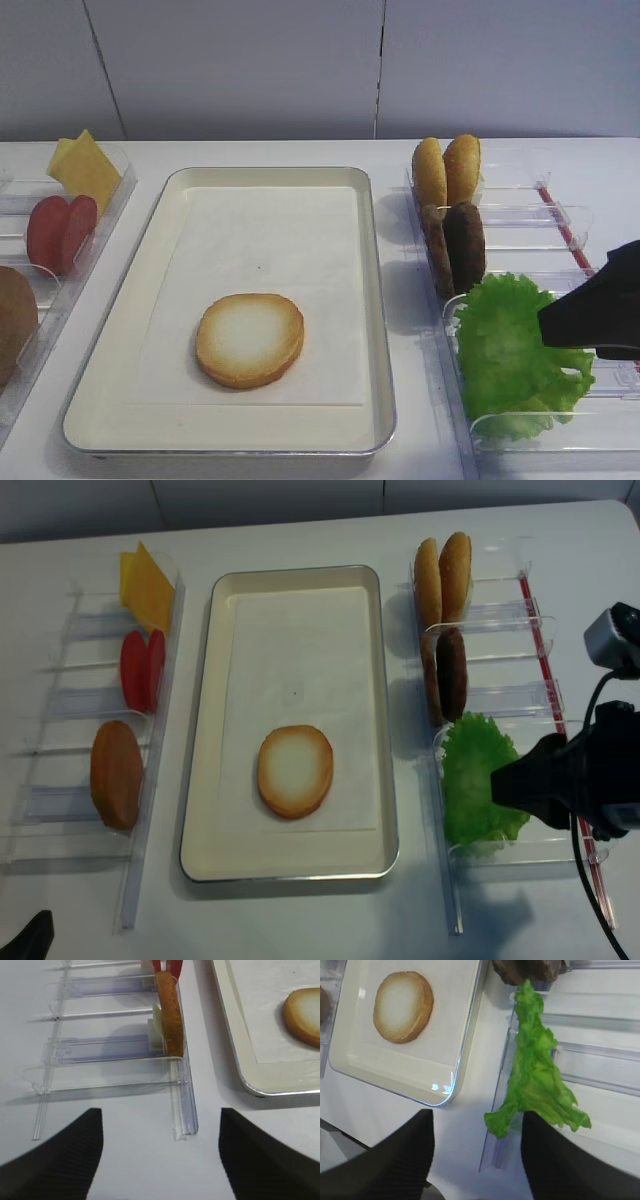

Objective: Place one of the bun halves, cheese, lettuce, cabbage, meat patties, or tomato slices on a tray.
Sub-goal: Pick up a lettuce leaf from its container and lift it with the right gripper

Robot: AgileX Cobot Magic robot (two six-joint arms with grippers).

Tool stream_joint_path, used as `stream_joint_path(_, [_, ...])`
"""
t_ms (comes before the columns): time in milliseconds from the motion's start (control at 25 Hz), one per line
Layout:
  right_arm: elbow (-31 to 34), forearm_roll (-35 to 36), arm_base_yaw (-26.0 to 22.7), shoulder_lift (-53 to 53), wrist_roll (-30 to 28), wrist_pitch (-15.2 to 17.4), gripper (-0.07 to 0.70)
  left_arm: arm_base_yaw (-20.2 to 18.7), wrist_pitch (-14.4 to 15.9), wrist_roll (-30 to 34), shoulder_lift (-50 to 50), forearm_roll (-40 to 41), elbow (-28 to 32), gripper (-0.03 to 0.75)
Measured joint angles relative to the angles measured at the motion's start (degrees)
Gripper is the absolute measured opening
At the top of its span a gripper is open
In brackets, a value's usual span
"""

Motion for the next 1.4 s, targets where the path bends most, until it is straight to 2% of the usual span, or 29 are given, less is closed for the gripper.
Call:
stream_joint_path(360, [0.00, 2.46, 0.00, 4.91, -2.46, -2.86, 0.407, 0.00, 0.00, 0.00, 0.00, 0.00, 0.00, 0.482])
stream_joint_path(800, [0.00, 3.50, 0.00, 8.89, -5.17, -3.95, 0.400, 0.00, 0.00, 0.00, 0.00, 0.00, 0.00, 0.483])
stream_joint_path(1040, [0.00, 5.34, 0.00, 9.80, -6.71, -5.13, 0.348, 0.00, 0.00, 0.00, 0.00, 0.00, 0.00, 0.483])
stream_joint_path(1280, [0.00, 5.64, 0.00, 11.97, -6.96, -5.74, 0.339, 0.00, 0.00, 0.00, 0.00, 0.00, 0.00, 0.482])
stream_joint_path(1400, [-0.04, 5.65, 0.00, 12.35, -7.08, -6.24, 0.309, 0.00, 0.00, 0.00, 0.00, 0.00, 0.00, 0.483])
